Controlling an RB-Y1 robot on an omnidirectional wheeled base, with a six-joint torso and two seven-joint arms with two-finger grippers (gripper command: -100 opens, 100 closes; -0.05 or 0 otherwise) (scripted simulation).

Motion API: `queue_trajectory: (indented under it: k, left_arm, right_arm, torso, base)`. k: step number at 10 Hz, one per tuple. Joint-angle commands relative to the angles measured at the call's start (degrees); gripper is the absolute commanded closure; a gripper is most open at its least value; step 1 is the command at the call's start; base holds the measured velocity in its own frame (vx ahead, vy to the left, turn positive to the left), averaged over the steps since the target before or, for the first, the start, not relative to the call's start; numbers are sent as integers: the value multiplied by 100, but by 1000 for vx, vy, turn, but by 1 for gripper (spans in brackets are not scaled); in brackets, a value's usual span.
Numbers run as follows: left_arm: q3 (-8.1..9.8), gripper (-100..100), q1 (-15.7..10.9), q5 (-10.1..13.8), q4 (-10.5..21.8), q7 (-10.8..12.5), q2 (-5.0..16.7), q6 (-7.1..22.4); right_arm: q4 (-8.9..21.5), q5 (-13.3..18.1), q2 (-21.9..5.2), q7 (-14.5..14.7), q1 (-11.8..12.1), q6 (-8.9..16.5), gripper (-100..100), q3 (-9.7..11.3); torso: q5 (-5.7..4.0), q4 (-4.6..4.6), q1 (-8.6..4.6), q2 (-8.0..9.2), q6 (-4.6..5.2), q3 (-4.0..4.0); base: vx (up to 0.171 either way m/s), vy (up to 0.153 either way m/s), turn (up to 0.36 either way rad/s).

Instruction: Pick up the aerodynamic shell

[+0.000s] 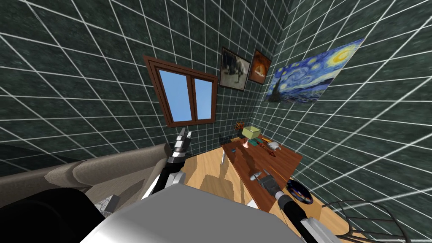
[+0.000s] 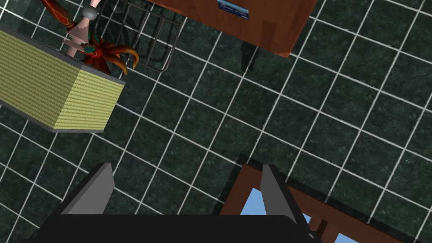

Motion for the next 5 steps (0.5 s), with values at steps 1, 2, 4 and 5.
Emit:
queue_trajectory:
  k: [1, 2, 4, 5]
  left_arm:
    - [0, 0, 0, 0, 0, 0, 0, 0]
    - [0, 0, -1, 0, 0, 0, 0, 0]
    - [0, 0, 0, 0, 0, 0, 0, 0]
    - [0, 0, -1, 0, 0, 0, 0, 0]
  right_arm:
    - [286, 286, -153, 286, -28, 53, -100, 137]
    - [364, 446, -153, 310, -28, 53, -100, 137]
    - [627, 697, -251, 575, -52, 71, -100, 251]
    - [749, 782, -251, 575, -52, 71, -100, 251]
  torso:
    - [0, 0, 0, 0, 0, 0]
    - [0, 1, 0, -1, -3, 0]
    - [-3, 3, -11, 12, 1, 7]
    - [-3, 2, -10, 5, -3, 4]
  base:
    - [78, 39, 187]
    - [73, 18, 80]
    - [50, 6, 75]
    - [70, 9, 127]
